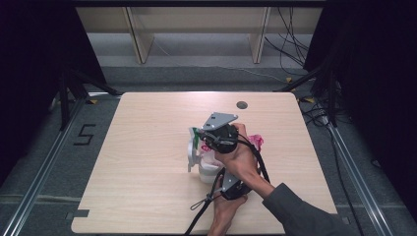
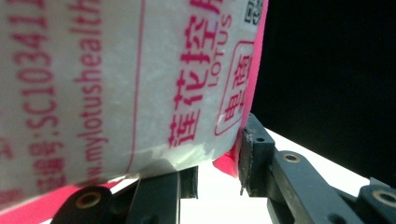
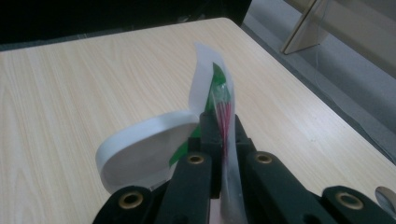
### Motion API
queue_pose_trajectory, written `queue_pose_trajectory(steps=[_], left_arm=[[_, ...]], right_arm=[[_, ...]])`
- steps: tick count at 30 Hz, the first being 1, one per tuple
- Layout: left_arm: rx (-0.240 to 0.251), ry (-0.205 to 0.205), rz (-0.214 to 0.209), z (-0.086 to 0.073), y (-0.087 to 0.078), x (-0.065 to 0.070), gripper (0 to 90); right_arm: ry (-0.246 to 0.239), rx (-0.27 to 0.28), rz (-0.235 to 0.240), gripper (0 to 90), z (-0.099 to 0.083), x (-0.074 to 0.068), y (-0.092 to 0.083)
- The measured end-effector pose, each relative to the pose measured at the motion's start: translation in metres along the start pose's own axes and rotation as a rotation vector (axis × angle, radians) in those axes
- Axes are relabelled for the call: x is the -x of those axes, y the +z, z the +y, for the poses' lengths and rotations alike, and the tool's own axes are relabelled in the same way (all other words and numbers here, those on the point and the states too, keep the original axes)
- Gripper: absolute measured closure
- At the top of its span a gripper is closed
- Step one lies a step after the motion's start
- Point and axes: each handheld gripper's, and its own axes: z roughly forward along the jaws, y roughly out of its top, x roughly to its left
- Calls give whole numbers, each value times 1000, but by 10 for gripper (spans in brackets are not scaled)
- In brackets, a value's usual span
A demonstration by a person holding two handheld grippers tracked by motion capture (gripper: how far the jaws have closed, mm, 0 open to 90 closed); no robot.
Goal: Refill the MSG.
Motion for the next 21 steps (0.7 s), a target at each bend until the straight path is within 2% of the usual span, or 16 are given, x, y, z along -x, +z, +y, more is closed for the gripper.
queue_pose_trajectory(steps=[1, 2, 3, 4, 5, 6, 9, 11, 13, 14, 16, 17, 18, 19, 20, 21], left_arm=[[-6, 11, -24, 0, 1, 0, 713], [-9, 13, -23, 0, 1, -1, 713], [-14, 17, -26, 0, 1, -1, 713], [-14, 18, -27, 0, 1, -1, 714], [-4, 2, -3, 0, 0, 0, 714], [0, 1, -1, 0, 0, 0, 714], [-12, 10, -11, 0, 0, 0, 714], [-9, 12, -30, 0, 1, 0, 714], [-5, 13, -28, 0, 1, 0, 714], [1, -1, -3, 0, 0, 1, 714], [2, -1, -3, 0, 0, 0, 714], [7, 7, -25, 0, 1, 0, 714], [-1, 11, -29, 0, 1, 0, 714], [0, 11, -29, 0, 1, 0, 714], [6, -1, -3, 0, 0, 1, 714], [3, 3, -10, 0, 0, 1, 714]], right_arm=[[21, -1, 3, 900, 0, -1, -1], [19, -2, 1, 900, 0, 0, -1], [12, -9, -1, 900, 0, -1, 0], [-16, -6, 0, 900, -1, 0, 1], [-7, -8, -4, 900, -1, -1, 1], [1, -2, -5, 900, 0, -1, 0], [-12, 1, 0, 900, -1, 0, 0], [8, -6, -3, 900, -1, -2, 0], [6, -1, 3, 900, 0, -1, -1], [-10, 8, 3, 900, 0, 0, 0], [-15, 10, -4, 900, 0, 0, -1], [-18, 11, -6, 900, 0, 0, -1], [-15, 10, -1, 900, 0, 0, -1], [-7, 3, 6, 900, 0, -1, -2], [1, 8, 3, 900, 0, -2, -2], [-1, 9, 2, 900, 0, -1, -2]])
